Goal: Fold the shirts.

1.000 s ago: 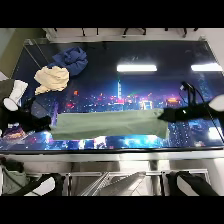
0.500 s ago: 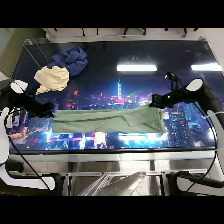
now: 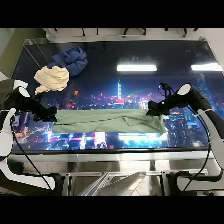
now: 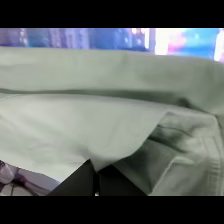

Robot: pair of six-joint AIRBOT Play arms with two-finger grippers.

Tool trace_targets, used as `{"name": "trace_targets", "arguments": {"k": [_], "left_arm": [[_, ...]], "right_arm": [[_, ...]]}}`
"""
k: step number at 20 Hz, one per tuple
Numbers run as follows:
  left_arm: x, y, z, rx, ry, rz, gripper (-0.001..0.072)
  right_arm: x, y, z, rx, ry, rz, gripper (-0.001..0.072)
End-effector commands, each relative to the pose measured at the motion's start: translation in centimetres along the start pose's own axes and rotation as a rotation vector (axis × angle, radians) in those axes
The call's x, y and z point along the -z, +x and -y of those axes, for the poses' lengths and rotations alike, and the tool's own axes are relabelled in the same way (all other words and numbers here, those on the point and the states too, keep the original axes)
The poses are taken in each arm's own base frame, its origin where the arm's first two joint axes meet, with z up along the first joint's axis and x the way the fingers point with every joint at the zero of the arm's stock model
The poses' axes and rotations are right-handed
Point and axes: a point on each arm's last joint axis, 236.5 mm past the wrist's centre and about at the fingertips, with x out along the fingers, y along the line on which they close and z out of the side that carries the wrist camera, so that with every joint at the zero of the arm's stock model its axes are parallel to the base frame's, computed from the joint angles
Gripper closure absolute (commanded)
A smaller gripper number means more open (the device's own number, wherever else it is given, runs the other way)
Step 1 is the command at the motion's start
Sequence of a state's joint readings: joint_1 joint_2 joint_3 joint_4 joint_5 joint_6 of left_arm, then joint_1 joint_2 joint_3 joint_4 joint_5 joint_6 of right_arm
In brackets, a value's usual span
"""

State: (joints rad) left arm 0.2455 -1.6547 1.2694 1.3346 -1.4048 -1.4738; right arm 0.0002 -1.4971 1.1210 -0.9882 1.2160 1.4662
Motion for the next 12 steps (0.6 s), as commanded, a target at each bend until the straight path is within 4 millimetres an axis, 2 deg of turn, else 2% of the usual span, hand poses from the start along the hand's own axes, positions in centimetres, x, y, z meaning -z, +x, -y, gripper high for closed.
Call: {"name": "trace_targets", "arguments": {"k": [1, 2, 3, 4, 5, 7, 9, 11, 12], "left_arm": [[-0.1, 0.3, 0.0, 0.001, -0.003, 0.003, 0.0695], [-0.5, -0.1, 0.1, 0.0, 0.0, 0.019, 0.0694], [-1.0, -0.8, 0.2, 0.0, 0.005, 0.037, 0.0536], [-1.4, -1.5, 0.3, 0.0, -0.008, 0.049, 0.0212], [-1.9, -2.4, 0.5, 0.0, -0.029, 0.064, 0.0037], [-3.0, -5.1, 0.7, 0.0, -0.054, 0.119, 0.0036], [-3.9, -8.5, 1.0, 0.0, -0.061, 0.218, 0.0036], [-3.5, -11.9, 1.8, 0.001, -0.065, 0.307, 0.0037], [-3.1, -13.4, 2.4, 0.006, -0.064, 0.345, 0.0037]], "right_arm": [[1.2, 0.6, 0.4, 0.006, 0.042, -0.046, 0.0691], [1.3, 0.6, 0.2, -0.002, 0.044, -0.051, 0.0652], [1.5, 0.5, 0.0, -0.009, 0.047, -0.061, 0.0325], [2.2, 0.3, -0.2, -0.014, 0.041, -0.091, 0.0009], [2.8, -0.3, -0.4, -0.021, 0.019, -0.125, 0.0022], [3.1, -2.6, -0.4, -0.034, -0.001, -0.132, 0.0022], [2.0, -5.7, 0.5, -0.037, 0.002, -0.039, 0.0021], [1.3, -8.3, 2.6, -0.024, 0.021, 0.037, 0.0022], [1.1, -9.1, 3.7, -0.022, 0.031, 0.053, 0.0021]]}}
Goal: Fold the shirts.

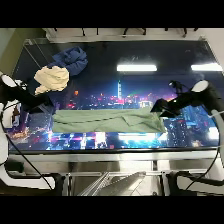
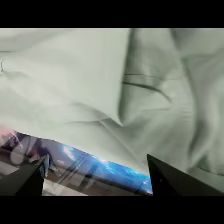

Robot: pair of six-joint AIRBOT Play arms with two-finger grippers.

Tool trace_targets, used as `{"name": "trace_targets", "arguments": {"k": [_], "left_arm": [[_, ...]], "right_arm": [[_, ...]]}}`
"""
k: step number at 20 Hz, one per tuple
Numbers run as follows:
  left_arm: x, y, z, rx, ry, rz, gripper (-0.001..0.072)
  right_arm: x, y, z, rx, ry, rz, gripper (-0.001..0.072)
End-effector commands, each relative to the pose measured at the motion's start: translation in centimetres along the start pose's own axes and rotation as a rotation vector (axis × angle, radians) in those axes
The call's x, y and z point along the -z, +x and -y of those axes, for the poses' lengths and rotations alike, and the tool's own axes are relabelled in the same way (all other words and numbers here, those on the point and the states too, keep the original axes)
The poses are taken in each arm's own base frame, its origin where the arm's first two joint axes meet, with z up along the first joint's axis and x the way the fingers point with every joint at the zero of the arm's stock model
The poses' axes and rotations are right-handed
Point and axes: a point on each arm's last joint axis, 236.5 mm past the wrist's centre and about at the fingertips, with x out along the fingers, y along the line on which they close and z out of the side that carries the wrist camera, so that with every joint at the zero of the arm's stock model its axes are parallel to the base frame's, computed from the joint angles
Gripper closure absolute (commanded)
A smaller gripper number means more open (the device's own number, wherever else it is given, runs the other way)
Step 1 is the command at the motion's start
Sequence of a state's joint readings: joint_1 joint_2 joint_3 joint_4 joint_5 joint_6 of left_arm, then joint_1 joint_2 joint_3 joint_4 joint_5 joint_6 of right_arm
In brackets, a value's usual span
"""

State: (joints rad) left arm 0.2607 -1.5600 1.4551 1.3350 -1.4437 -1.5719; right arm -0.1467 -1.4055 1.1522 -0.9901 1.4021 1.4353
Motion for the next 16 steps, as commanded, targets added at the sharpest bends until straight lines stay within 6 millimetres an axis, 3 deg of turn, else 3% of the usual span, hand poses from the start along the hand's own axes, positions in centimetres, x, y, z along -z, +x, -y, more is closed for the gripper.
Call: {"name": "trace_targets", "arguments": {"k": [1, 2, 3, 7, 9, 13, 16], "left_arm": [[-0.4, -5.7, 1.9, 0.012, -0.009, 0.144, 0.0101], [0.1, -6.9, 2.8, 0.015, 0.021, 0.169, 0.0528], [0.8, -8.1, 4.1, 0.019, 0.069, 0.19, 0.0696], [3.7, -11.3, 9.0, 0.039, 0.227, 0.25, 0.0696], [4.5, -12.1, 10.4, 0.049, 0.269, 0.269, 0.0696], [5.8, -11.8, 11.9, 0.056, 0.316, 0.247, 0.0696], [6.6, -10.2, 12.3, 0.056, 0.331, 0.21, 0.0696]], "right_arm": [[-0.6, -3.4, 3.3, 0.006, 0.008, 0.068, 0.0021], [-1.1, -3.4, 4.7, 0.004, 0.009, 0.074, 0.0021], [-1.4, -3.0, 5.9, -0.002, 0.009, 0.069, 0.0021], [-1.3, 0.9, 9.8, -0.051, 0.03, -0.034, 0.0021], [-0.7, 2.7, 10.8, -0.08, 0.036, -0.096, 0.0021], [-0.5, 4.4, 9.4, -0.193, 0.024, -0.107, 0.0021], [0.1, 5.1, 8.2, -0.228, -0.005, -0.126, 0.0021]]}}
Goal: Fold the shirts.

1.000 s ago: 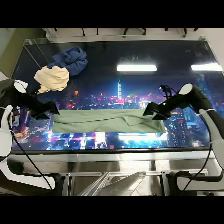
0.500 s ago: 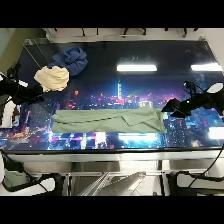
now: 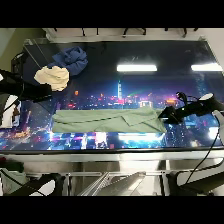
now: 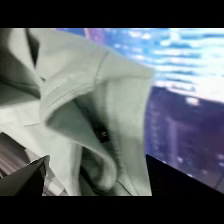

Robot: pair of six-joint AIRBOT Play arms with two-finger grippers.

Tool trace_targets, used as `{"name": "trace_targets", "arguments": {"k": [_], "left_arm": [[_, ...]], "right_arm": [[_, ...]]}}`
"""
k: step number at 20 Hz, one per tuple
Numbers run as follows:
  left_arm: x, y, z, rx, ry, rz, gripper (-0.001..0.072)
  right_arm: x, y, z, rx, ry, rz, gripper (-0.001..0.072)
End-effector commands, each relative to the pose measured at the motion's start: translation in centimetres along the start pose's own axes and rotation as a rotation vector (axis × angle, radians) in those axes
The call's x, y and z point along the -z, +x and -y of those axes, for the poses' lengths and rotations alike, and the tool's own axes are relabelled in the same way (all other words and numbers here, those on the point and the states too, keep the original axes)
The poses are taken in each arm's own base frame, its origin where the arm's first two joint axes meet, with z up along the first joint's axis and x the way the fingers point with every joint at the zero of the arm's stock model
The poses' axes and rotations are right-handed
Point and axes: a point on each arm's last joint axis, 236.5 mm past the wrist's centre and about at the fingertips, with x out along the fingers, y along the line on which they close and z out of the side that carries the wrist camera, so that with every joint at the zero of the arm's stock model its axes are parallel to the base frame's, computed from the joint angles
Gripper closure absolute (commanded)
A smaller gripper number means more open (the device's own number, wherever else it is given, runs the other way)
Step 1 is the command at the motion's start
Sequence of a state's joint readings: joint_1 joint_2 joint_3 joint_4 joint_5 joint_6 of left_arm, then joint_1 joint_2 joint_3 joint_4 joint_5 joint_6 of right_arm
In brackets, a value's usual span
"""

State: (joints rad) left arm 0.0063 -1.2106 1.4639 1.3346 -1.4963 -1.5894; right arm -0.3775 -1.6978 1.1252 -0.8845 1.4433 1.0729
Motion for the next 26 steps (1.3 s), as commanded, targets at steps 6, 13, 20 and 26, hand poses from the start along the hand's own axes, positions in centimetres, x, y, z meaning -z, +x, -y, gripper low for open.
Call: {"name": "trace_targets", "arguments": {"k": [6, 13, 20, 26], "left_arm": [[3.3, 4.3, 0.9, 0.01, 0.01, -0.103, 0.0696], [4.0, 8.3, 4.0, 0.181, -0.087, -0.082, 0.0696], [7.3, 17.3, 13.2, 0.236, 0.089, -0.134, 0.0696], [9.0, 22.9, 24.0, 0.298, 0.297, -0.182, 0.0696]], "right_arm": [[-0.9, 4.1, -3.6, -0.033, -0.102, -0.011, 0.0021], [-1.1, 4.4, -7.4, -0.028, -0.135, 0.019, 0.0692], [2.2, -5.0, -13.4, 0.126, -0.166, 0.224, 0.0692], [5.6, -9.5, -19.1, 0.119, -0.231, 0.235, 0.0692]]}}
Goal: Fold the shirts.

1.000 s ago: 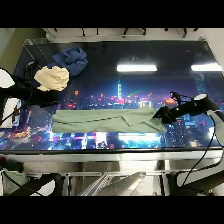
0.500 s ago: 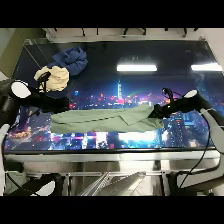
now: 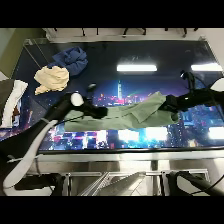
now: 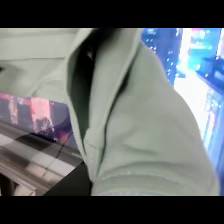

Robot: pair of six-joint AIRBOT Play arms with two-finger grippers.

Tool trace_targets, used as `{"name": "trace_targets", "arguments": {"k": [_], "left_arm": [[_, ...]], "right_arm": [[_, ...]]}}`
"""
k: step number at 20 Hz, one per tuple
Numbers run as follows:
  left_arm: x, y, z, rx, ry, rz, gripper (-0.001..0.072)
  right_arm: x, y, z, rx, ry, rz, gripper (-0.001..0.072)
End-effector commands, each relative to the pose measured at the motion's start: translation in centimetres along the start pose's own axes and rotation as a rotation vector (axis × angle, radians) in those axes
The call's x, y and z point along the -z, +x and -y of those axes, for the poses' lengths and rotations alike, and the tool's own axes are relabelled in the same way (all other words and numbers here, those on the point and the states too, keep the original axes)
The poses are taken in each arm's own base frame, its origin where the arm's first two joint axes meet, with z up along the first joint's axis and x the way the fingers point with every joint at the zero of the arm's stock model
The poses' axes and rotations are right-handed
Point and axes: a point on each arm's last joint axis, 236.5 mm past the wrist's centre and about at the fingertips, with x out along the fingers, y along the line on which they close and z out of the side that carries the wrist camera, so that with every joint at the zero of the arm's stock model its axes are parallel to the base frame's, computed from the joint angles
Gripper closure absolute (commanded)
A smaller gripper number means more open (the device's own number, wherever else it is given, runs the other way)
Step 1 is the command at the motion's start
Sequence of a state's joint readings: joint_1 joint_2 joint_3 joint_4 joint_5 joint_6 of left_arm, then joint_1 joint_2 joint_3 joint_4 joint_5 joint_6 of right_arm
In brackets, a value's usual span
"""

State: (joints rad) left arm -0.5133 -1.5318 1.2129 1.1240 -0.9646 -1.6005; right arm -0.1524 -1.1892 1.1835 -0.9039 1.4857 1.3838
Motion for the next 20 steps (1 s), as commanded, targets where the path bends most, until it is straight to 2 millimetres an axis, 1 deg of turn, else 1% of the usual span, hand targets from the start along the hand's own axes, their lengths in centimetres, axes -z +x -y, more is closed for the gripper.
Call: {"name": "trace_targets", "arguments": {"k": [1, 3, 5, 8, 10, 12, 13, 15, 16, 17, 18, 20], "left_arm": [[-1.3, 4.4, 5.4, 0.034, 0.113, -0.007, 0.0696], [-2.1, 6.1, 7.3, 0.048, 0.142, -0.007, 0.0696], [-2.7, 7.6, 8.2, 0.054, 0.128, -0.018, 0.0696], [-3.4, 9.4, 9.4, 0.064, 0.143, -0.036, 0.0696], [-3.1, 10.4, 10.4, 0.069, 0.165, -0.06, 0.0696], [-2.8, 10.7, 10.9, 0.068, 0.182, -0.081, 0.0696], [-3.0, 10.4, 10.8, 0.061, 0.19, -0.083, 0.0696], [-3.3, 8.8, 9.5, 0.027, 0.217, -0.101, 0.0696], [-3.4, 7.3, 8.0, -0.008, 0.242, -0.115, 0.0696], [-3.5, 5.6, 6.4, -0.051, 0.268, -0.127, 0.0696], [-3.5, 3.5, 4.3, -0.102, 0.279, -0.131, 0.0696], [-3.2, -1.6, -0.7, -0.196, 0.245, -0.12, 0.0696]], "right_arm": [[0.2, -3.5, -2.8, 0.008, -0.03, 0.019, 0.0693], [-1.0, -5.0, -3.9, 0.014, -0.065, 0.068, 0.0692], [-1.5, -5.6, -4.3, 0.016, -0.082, 0.09, 0.0693], [-1.6, -5.4, -4.6, -0.005, -0.079, 0.081, 0.0693], [-1.7, -5.1, -4.7, -0.021, -0.074, 0.071, 0.0693], [-1.9, -4.7, -4.6, -0.029, -0.067, 0.061, 0.0693], [-1.9, -4.5, -4.4, -0.03, -0.062, 0.055, 0.0692], [-2.1, -4.2, -4.3, -0.037, -0.054, 0.046, 0.0693], [-2.1, -4.1, -4.5, -0.053, -0.052, 0.045, 0.0692], [-2.3, -3.9, -4.9, -0.07, -0.053, 0.045, 0.0692], [-2.5, -3.8, -5.2, -0.076, -0.056, 0.055, 0.0692], [-2.8, -2.9, -6.3, -0.084, -0.079, 0.061, 0.0692]]}}
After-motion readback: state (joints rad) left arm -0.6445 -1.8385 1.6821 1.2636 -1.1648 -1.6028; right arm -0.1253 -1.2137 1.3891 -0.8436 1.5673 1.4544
